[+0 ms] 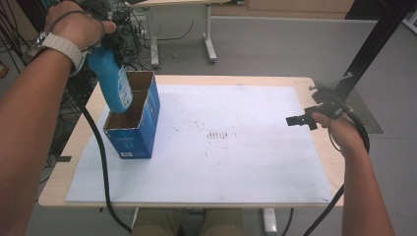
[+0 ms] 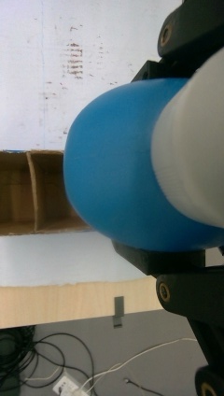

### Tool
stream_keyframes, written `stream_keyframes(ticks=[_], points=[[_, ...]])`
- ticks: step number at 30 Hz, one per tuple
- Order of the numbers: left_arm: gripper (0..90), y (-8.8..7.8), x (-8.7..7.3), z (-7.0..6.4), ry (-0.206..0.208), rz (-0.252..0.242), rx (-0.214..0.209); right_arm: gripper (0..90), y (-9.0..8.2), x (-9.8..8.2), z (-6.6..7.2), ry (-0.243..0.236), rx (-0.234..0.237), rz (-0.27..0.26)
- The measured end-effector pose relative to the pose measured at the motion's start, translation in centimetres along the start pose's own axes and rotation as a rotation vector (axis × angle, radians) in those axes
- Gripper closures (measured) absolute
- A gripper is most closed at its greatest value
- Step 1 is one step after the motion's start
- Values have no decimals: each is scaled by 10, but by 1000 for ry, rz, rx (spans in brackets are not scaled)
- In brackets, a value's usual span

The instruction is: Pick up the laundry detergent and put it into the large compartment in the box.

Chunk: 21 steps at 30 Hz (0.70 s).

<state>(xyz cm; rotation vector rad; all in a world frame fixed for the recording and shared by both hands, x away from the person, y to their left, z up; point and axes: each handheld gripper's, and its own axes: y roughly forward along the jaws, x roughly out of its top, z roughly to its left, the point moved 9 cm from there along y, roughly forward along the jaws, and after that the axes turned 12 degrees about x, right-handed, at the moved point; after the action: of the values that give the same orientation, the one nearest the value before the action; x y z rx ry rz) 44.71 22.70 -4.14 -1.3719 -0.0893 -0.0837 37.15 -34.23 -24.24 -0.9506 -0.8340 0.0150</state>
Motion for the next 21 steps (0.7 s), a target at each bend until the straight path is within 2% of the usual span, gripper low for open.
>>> stream_keyframes(ticks=[2, 14, 21], points=[[387, 4, 0, 1, -9, -5, -6, 73, 1, 0, 0, 0, 1, -1], [387, 29, 4, -6, 11, 13, -4, 73, 4, -2, -1, 8, 4, 2], [387, 44, 5, -8, 7, 18, -12, 73, 5, -4, -2, 11, 4, 4]])
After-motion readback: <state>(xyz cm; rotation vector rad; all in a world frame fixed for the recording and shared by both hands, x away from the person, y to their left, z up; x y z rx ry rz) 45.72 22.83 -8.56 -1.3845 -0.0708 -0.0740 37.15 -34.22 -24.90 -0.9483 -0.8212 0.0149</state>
